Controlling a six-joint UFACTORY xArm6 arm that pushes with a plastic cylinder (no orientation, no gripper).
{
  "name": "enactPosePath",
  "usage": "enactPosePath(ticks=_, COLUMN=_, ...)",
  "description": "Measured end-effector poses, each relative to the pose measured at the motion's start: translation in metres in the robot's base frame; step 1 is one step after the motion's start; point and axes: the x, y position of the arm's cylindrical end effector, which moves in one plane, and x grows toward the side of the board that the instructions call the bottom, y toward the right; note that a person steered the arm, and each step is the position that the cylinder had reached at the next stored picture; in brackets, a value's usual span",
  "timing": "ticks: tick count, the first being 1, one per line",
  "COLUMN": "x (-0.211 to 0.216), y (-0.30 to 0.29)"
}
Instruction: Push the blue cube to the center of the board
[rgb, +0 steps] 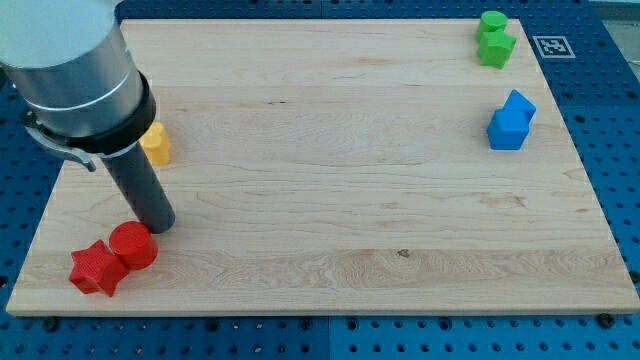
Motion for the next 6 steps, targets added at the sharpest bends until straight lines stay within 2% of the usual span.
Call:
enactPosePath(ticks=1, x=0.000, y=0.003)
enactPosePath(ticks=2, x=0.000, y=0.034)
enactPosePath(ticks=6, x=0.021, y=0.242)
